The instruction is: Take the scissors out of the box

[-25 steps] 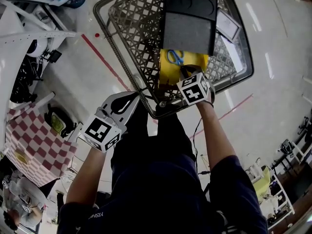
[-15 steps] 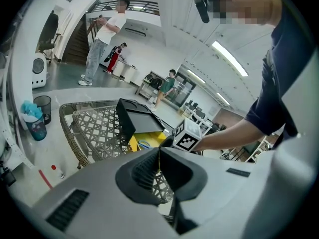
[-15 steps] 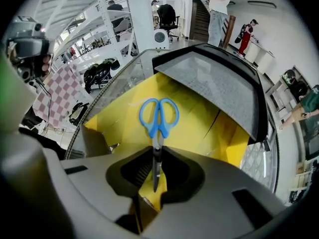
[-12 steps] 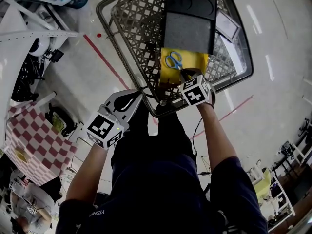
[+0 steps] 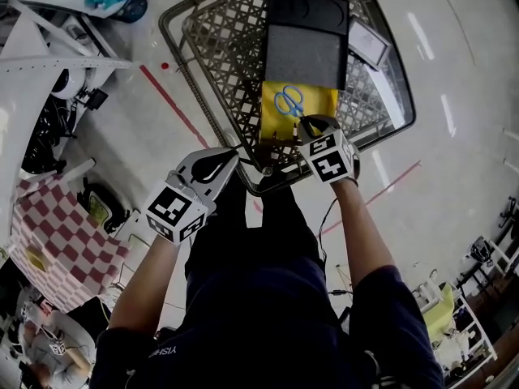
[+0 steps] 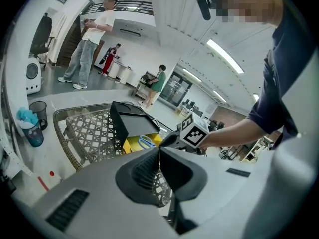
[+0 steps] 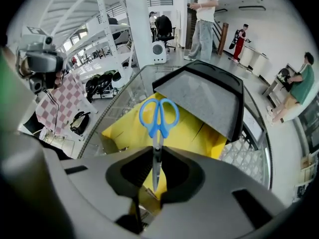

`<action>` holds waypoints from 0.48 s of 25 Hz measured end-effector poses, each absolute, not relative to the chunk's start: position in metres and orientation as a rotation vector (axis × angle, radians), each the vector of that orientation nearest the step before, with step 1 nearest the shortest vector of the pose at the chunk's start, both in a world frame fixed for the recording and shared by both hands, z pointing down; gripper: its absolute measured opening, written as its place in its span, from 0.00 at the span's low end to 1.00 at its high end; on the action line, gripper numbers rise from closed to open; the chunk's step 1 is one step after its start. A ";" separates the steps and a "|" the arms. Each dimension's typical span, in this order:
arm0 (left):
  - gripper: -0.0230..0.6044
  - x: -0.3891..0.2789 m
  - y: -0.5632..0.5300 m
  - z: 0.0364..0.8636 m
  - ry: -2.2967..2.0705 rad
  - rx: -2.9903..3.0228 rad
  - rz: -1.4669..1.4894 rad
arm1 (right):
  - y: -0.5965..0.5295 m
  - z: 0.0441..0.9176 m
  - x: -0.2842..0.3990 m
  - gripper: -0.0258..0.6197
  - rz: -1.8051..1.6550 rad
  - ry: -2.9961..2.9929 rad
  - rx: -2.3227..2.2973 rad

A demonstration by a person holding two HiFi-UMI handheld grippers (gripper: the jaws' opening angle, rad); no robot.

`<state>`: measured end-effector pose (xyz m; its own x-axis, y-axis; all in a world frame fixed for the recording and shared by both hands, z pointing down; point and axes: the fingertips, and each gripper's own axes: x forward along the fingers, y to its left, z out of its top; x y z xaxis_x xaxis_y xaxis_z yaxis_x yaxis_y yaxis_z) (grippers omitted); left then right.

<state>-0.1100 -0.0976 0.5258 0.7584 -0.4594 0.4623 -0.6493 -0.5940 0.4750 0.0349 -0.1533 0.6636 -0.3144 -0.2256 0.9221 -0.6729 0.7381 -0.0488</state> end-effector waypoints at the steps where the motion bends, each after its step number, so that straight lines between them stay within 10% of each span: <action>1: 0.08 -0.109 -0.099 0.523 -0.828 2.319 0.385 | -0.154 0.658 0.035 0.15 0.525 -1.887 0.700; 12: 0.08 -0.092 -0.109 0.489 -0.828 2.396 0.376 | -0.160 0.594 0.041 0.15 0.511 -1.992 0.799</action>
<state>-0.0924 -0.1095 0.4886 0.7689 -0.4746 0.4284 -0.6349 -0.6456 0.4244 0.0408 -0.1599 0.5939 -0.3847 -0.3345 0.8603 -0.7073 0.7057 -0.0418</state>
